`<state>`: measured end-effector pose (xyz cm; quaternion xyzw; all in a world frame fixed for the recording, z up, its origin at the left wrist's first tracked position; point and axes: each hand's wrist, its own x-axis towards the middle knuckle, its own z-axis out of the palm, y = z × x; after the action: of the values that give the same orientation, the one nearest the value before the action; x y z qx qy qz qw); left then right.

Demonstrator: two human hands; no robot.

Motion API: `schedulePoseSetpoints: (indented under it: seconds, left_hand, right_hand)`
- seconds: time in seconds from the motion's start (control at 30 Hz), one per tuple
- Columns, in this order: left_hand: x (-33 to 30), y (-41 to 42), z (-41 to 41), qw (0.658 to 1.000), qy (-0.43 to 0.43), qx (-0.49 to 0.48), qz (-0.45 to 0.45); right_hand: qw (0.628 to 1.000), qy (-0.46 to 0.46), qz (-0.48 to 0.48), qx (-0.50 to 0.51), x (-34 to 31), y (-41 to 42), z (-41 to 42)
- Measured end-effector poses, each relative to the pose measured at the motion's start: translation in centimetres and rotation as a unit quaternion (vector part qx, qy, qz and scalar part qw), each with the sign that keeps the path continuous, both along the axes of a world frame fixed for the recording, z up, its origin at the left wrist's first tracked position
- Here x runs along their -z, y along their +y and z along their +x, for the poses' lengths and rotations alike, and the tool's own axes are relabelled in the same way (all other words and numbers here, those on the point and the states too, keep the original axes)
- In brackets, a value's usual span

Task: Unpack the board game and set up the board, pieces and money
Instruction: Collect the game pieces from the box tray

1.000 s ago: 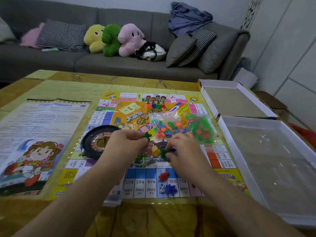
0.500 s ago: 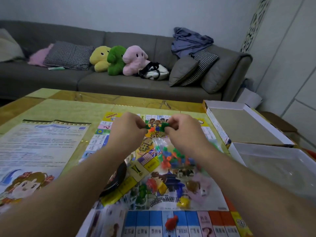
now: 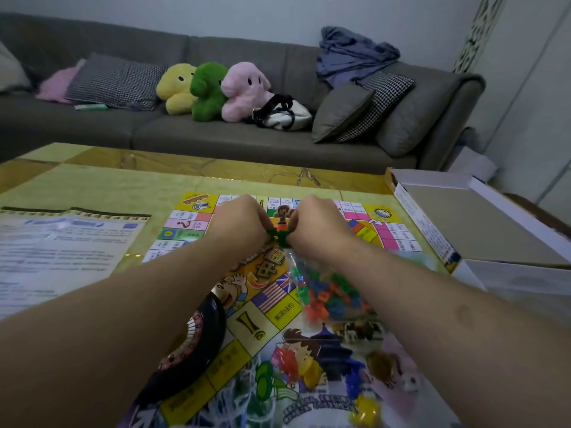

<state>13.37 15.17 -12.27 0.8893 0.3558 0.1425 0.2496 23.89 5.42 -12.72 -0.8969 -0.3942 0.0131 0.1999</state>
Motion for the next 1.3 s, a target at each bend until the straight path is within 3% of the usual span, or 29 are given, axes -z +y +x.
schedulePoseSetpoints:
  seconds: [0.33, 0.53, 0.63, 0.73, 0.8, 1.1, 1.3]
  left_hand:
    - [-0.3, -1.6, -1.6, 1.0, -0.008, 0.008, -0.012]
    - [-2.1, -4.2, -3.1, 0.998, -0.057, 0.003, -0.014]
    - [-2.3, -6.1, -4.5, 0.997, -0.071, 0.03, -0.01]
    - [-2.3, -8.4, -6.2, 0.995, -0.078, 0.063, 0.006]
    - [-2.3, -9.6, -7.5, 0.994, -0.071, 0.08, -0.002]
    - [-1.8, -13.7, -12.7, 0.97, 0.11, 0.216, 0.005]
    - [-0.2, -13.9, -13.3, 0.968, 0.118, 0.215, 0.06]
  right_hand:
    - [0.998, 0.039, 0.047, -0.015, -2.6, -4.8, -1.6]
    - [0.989, 0.05, 0.131, -0.038, -4.3, -9.7, -3.8]
    - [0.988, 0.094, 0.049, -0.108, -4.8, -14.2, -6.6]
    - [0.988, 0.102, -0.032, -0.114, -4.3, -17.7, -8.4]
    - [0.99, 0.104, -0.028, -0.096, -3.7, -19.3, -9.0]
    - [0.99, 0.111, 0.004, -0.092, -4.4, -23.2, -10.2]
    - [0.972, 0.139, -0.116, -0.147, -3.7, -24.6, -13.3]
